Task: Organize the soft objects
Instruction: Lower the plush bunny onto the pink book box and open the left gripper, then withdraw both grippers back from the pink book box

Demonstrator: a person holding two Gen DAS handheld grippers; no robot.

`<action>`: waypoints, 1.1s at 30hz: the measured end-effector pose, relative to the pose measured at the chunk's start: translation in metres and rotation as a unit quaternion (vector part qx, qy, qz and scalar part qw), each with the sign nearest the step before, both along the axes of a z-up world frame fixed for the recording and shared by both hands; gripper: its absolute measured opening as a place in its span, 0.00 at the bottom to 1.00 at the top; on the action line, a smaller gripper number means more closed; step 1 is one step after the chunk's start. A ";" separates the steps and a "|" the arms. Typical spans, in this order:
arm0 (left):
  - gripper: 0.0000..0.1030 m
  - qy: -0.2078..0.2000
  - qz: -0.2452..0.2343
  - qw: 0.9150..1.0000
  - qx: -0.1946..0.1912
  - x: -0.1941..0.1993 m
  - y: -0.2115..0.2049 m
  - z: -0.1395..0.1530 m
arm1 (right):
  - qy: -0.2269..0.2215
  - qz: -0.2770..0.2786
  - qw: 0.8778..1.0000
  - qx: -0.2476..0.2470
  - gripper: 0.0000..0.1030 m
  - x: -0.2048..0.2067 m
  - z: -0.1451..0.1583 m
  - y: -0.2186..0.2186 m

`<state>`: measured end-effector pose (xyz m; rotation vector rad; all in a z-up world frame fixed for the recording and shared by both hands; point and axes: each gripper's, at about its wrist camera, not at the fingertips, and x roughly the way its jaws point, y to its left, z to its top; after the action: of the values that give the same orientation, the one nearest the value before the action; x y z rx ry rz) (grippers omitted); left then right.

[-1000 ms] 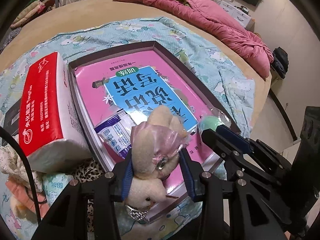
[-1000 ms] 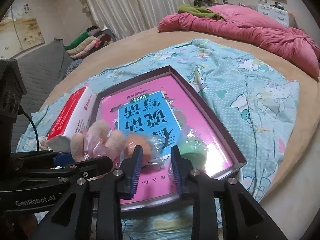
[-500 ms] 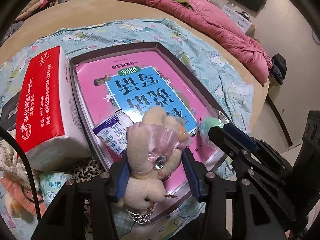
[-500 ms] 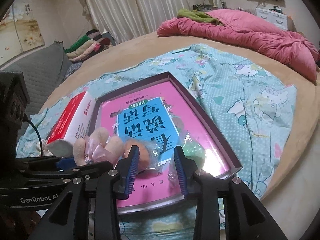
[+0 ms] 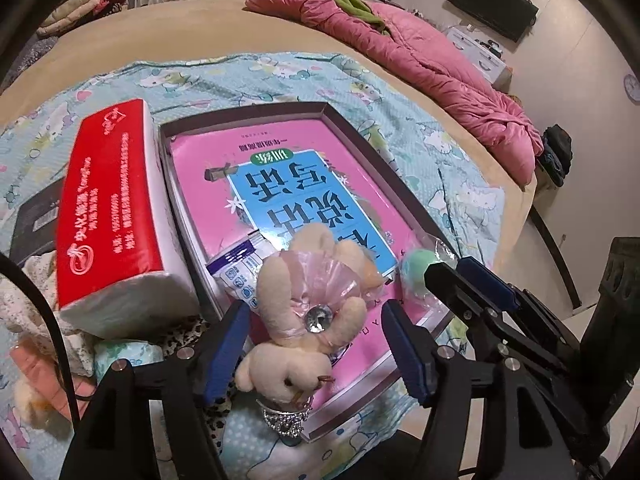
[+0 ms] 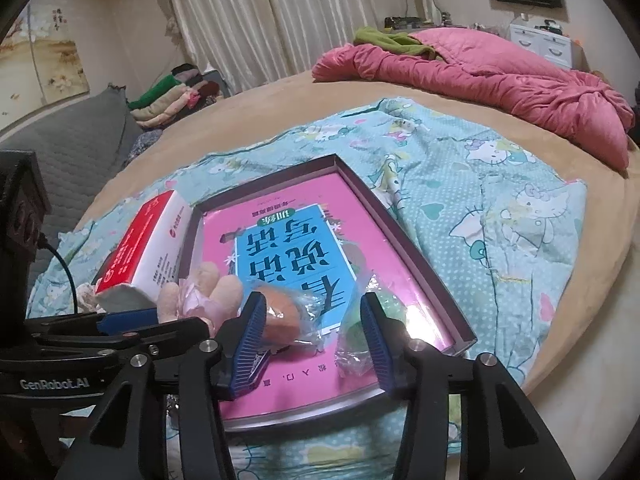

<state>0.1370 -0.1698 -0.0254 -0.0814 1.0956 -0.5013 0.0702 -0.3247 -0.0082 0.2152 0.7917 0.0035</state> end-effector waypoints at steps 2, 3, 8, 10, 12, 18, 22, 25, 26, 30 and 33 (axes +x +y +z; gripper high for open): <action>0.70 -0.004 0.002 1.000 0.003 -0.002 0.001 0.002 | 0.000 -0.002 1.000 -0.004 0.56 0.000 0.001 0.000; 0.71 -0.006 0.003 1.000 0.004 -0.003 0.002 0.004 | 0.000 -0.004 1.000 -0.007 0.57 -0.001 0.001 0.001; 0.73 -0.015 0.007 1.000 0.009 -0.008 0.005 0.009 | -0.004 -0.006 1.000 -0.015 0.62 -0.002 0.005 0.003; 0.74 -0.019 0.009 1.000 0.015 -0.011 0.007 0.011 | -0.006 -0.008 1.000 -0.020 0.65 -0.003 0.007 0.004; 0.75 -0.022 0.012 1.000 0.017 -0.013 0.009 0.014 | -0.007 -0.009 1.000 -0.024 0.67 -0.004 0.008 0.005; 0.77 -0.034 0.022 0.999 0.024 -0.019 0.015 0.021 | -0.008 -0.016 0.999 -0.038 0.72 -0.005 0.011 0.006; 0.77 -0.039 0.026 0.999 0.026 -0.024 0.020 0.025 | -0.010 -0.019 0.999 -0.039 0.73 -0.007 0.013 0.007; 0.77 -0.043 0.031 0.998 0.028 -0.029 0.024 0.028 | -0.012 -0.021 0.999 -0.039 0.74 -0.009 0.015 0.008; 0.77 -0.046 0.032 0.998 0.030 -0.031 0.026 0.029 | -0.014 -0.022 0.999 -0.040 0.74 -0.010 0.015 0.009; 0.77 -0.048 0.037 0.998 0.031 -0.036 0.032 0.032 | -0.016 -0.024 0.999 -0.045 0.75 -0.013 0.018 0.012; 0.77 -0.051 0.040 0.997 0.034 -0.040 0.036 0.034 | -0.017 -0.026 0.998 -0.048 0.75 -0.015 0.021 0.014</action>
<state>0.0971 -0.1335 0.0090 -0.0392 1.0036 -0.3921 0.0551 -0.3109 0.0127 0.1449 0.7498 -0.0799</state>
